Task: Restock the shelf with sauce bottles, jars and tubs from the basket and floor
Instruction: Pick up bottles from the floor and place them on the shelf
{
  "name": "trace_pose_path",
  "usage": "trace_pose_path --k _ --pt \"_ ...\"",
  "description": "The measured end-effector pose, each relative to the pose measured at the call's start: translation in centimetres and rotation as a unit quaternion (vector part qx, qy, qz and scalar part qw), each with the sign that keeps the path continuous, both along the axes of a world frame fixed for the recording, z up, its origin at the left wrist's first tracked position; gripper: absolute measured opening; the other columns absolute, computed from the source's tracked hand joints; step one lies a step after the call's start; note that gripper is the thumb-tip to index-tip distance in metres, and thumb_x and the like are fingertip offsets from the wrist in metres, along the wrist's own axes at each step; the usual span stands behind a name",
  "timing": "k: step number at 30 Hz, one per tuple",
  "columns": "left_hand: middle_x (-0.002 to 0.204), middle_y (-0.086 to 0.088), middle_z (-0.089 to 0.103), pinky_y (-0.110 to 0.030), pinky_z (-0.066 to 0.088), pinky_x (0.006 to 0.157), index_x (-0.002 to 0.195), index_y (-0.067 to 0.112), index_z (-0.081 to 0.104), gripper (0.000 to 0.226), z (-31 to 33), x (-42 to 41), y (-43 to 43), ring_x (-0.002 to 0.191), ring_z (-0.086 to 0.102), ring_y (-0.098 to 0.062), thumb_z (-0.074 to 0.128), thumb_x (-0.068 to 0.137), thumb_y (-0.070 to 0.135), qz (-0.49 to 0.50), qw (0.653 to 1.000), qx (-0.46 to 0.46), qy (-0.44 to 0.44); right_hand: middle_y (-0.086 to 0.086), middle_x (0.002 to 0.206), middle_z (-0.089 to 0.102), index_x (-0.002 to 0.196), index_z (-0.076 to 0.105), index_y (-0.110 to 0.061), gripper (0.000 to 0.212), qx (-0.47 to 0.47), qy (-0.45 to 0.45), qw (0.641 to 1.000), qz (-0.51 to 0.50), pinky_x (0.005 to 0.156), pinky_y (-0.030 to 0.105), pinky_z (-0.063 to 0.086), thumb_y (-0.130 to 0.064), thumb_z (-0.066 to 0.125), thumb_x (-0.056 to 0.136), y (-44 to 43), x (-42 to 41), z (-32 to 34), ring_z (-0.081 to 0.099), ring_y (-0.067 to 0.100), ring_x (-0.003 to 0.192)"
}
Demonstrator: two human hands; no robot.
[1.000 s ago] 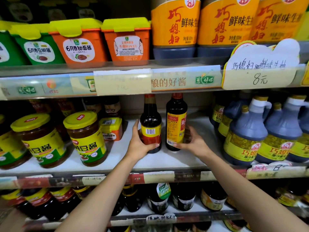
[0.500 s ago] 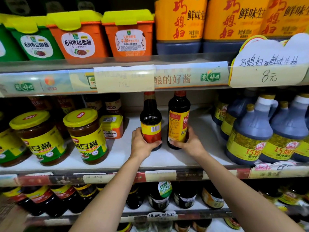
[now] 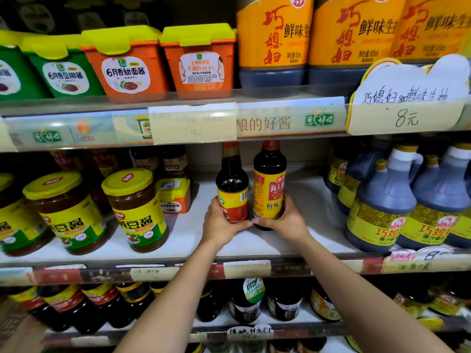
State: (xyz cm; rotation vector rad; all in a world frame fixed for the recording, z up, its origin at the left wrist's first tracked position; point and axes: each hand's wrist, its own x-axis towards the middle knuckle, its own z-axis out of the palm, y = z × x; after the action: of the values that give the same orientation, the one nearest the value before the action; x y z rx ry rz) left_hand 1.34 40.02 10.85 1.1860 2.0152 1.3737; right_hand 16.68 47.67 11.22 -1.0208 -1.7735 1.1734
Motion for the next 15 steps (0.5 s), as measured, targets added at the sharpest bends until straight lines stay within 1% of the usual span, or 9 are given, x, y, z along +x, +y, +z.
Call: trace_pose_path --k 1,2,3,4,5,8,11,13,15 --pt "0.121 -0.003 0.056 -0.047 0.050 0.092 0.116 0.032 0.036 0.091 0.1 -0.4 -0.3 0.111 0.056 -0.023 0.087 0.042 0.040 -0.026 0.999 -0.009 -0.018 0.002 0.117 0.057 0.124 0.041 -0.019 0.083 -0.013 0.006 1.000 0.009 0.087 0.029 0.045 -0.018 0.087 0.057 0.1 0.2 0.1 0.057 0.017 0.105" --pt "0.122 -0.004 0.055 -0.048 0.048 0.095 0.118 0.032 0.035 0.088 0.2 -1.0 -0.7 0.113 0.055 -0.023 0.087 0.047 0.029 -0.050 0.998 -0.016 -0.030 0.002 0.116 0.057 0.127 0.040 -0.017 0.081 -0.030 0.009 0.999 0.022 0.085 0.027 0.044 -0.013 0.085 0.060 0.1 0.5 0.2 0.056 0.016 0.104" --pt "0.124 -0.004 0.055 -0.048 0.046 0.097 0.123 0.029 0.034 0.087 0.1 -1.5 -1.0 0.114 0.054 -0.024 0.086 0.054 0.017 -0.068 0.997 -0.026 -0.037 0.002 0.116 0.055 0.131 0.037 -0.015 0.082 -0.045 0.009 0.998 0.037 0.085 0.025 0.042 -0.010 0.083 0.063 0.2 0.7 0.3 0.054 0.015 0.103" --pt "0.124 -0.003 0.055 -0.047 0.045 0.099 0.128 0.025 0.033 0.087 0.0 -2.1 -1.3 0.115 0.054 -0.023 0.083 0.058 0.010 -0.078 0.996 -0.032 -0.038 0.002 0.118 0.054 0.134 0.034 -0.012 0.083 -0.057 0.008 0.997 0.053 0.085 0.025 0.041 -0.006 0.081 0.065 0.3 0.9 0.3 0.053 0.014 0.103" --pt "0.124 -0.003 0.056 -0.047 0.045 0.099 0.131 0.023 0.033 0.088 -0.1 -2.6 -1.5 0.115 0.054 -0.023 0.083 0.060 0.009 -0.082 0.995 -0.038 -0.036 0.004 0.121 0.054 0.136 0.032 -0.011 0.084 -0.065 0.007 0.996 0.064 0.087 0.025 0.041 -0.003 0.079 0.067 0.4 1.0 0.3 0.052 0.015 0.104" --pt "0.122 -0.004 0.058 -0.047 0.044 0.100 0.121 0.026 0.041 0.083 -0.2 -3.1 -1.7 0.114 0.055 -0.022 0.085 0.051 0.019 -0.082 0.995 -0.036 -0.035 0.011 0.131 0.052 0.136 0.031 -0.009 0.083 -0.068 0.003 0.996 0.065 0.090 0.027 0.040 0.001 0.077 0.068 0.6 1.1 0.1 0.051 0.016 0.106" --pt "0.121 -0.003 0.055 -0.038 0.043 0.100 0.128 0.017 0.041 0.079 0.1 -2.9 -1.5 0.114 0.054 -0.021 0.083 0.061 0.006 -0.104 0.993 -0.033 -0.048 0.010 0.133 0.050 0.138 0.030 -0.010 0.084 -0.071 0.000 0.996 0.062 0.092 0.027 0.040 -0.001 0.077 0.068 0.8 1.1 0.0 0.049 0.015 0.107" --pt "0.122 -0.001 0.053 -0.036 0.043 0.099 0.130 0.017 0.038 0.080 0.2 -2.9 -1.3 0.116 0.051 -0.019 0.079 0.064 -0.002 -0.123 0.990 -0.025 -0.067 0.010 0.134 0.050 0.138 0.030 -0.010 0.085 -0.072 -0.001 0.995 0.063 0.093 0.027 0.040 -0.001 0.077 0.068 0.9 1.1 -0.1 0.049 0.015 0.108" --pt "0.121 0.000 0.053 -0.037 0.042 0.100 0.127 0.021 0.038 0.077 0.2 -2.8 -1.2 0.117 0.051 -0.019 0.077 0.065 -0.005 -0.137 0.988 -0.019 -0.076 0.009 0.134 0.049 0.139 0.029 -0.010 0.086 -0.072 -0.007 0.995 0.064 0.093 0.027 0.040 -0.002 0.077 0.069 0.9 1.2 0.0 0.049 0.015 0.108"
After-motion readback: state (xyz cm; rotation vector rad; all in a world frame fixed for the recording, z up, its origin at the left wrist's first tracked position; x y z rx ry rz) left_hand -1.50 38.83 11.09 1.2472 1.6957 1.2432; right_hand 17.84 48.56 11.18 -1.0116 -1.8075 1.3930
